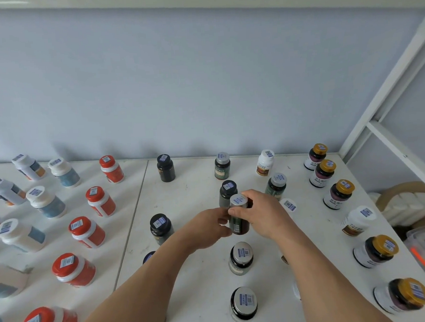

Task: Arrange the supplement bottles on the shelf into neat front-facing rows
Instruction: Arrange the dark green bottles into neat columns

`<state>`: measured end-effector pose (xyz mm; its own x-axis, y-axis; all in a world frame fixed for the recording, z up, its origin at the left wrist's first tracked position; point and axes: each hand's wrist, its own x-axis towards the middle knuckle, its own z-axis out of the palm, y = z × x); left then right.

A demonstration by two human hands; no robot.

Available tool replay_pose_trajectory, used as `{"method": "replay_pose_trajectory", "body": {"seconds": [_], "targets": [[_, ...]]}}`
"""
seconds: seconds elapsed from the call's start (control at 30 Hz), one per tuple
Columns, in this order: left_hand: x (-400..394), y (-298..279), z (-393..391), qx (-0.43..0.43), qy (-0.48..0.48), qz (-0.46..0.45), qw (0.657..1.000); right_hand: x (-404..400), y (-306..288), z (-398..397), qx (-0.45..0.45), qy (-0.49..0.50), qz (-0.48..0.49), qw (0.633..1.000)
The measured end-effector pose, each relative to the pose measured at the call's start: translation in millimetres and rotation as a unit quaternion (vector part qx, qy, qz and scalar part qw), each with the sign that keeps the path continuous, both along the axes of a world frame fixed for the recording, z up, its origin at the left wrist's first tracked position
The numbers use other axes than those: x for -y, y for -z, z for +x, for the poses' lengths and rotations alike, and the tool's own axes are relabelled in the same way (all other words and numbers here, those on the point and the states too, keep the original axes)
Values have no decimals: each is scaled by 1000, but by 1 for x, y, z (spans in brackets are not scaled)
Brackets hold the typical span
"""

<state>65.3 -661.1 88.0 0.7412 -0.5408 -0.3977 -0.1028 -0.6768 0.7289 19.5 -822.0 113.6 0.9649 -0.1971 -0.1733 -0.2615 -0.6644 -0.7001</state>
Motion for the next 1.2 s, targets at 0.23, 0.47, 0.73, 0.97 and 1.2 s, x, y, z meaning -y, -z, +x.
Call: {"method": "replay_pose_trajectory", "body": {"seconds": [0.23, 0.47, 0.73, 0.97, 1.2], "targets": [[-2, 0, 3, 38, 15, 20, 999, 2, 8, 1, 3, 5, 16, 1000], [-6, 5, 9, 129, 59, 135, 981, -4, 26, -2, -33, -3, 33, 999], [-15, 6, 27, 148, 29, 114, 982, -1, 17, 3, -29, 27, 56, 998], [-4, 2, 45, 136, -8, 77, 988, 9, 2, 56, -61, -20, -37, 997], [12, 2, 57, 94, -18, 89, 991, 15, 15, 83, -82, -80, -28, 993]]}}
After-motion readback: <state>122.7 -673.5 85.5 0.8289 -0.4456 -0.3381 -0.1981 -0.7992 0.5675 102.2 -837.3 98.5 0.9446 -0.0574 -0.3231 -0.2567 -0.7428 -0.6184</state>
